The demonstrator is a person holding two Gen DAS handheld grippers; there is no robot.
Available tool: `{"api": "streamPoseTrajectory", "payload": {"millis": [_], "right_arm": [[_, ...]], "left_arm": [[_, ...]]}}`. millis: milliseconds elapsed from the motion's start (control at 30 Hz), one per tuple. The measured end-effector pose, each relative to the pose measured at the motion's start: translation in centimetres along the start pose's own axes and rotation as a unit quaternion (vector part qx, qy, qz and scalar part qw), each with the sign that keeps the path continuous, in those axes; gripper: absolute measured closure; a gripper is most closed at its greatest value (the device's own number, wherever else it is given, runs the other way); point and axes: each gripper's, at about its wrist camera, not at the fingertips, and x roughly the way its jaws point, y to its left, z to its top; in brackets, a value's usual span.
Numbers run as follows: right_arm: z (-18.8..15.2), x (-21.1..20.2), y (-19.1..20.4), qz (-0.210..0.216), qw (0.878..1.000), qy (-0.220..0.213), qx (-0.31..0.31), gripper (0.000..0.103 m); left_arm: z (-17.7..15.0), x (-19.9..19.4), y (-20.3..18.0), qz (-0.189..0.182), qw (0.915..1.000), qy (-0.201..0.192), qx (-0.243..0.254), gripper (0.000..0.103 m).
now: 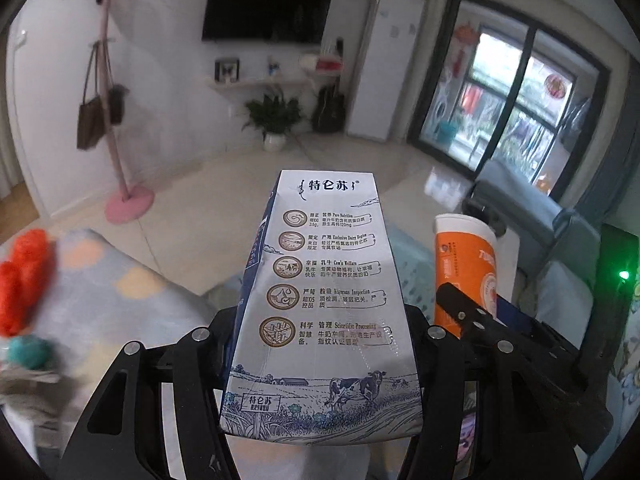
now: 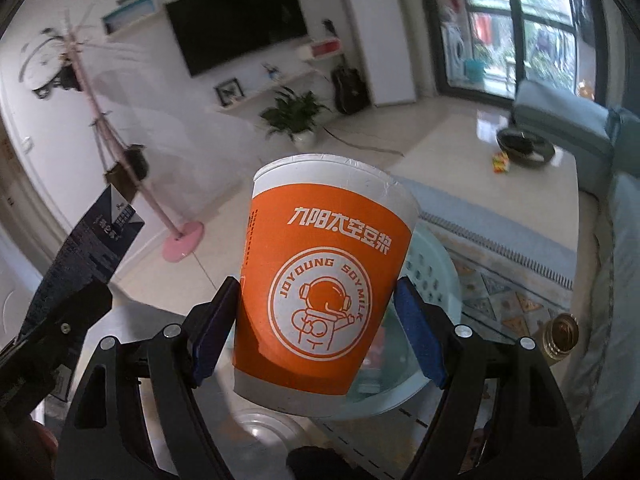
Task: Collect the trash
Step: 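Carry both items over the blue basket and open both tools to drop them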
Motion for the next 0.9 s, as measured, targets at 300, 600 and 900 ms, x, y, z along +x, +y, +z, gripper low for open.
{"api": "streamPoseTrajectory", "payload": {"millis": [300,600,900], "right_arm": [[-1.3,6.3,-2.8,-0.028,0.997,0.068,0.018,0.026],[-1.0,6.5,-4.6,-0.029,0.996,0.072,0.044,0.026],[-0.4,3.5,-4.1,-0.027,0.998,0.049,0.039,0.026]], "left_arm": [[-0.6,6.7,-1.2,-0.022,0.9973,0.070,0.004,0.047],[-0.6,5.5,-0.7,-0.030,0.9982,0.049,-0.017,0.027],[-0.9,0.8,0.2,-0.045,0.9983,0.013,-0.034,0.027]]}}
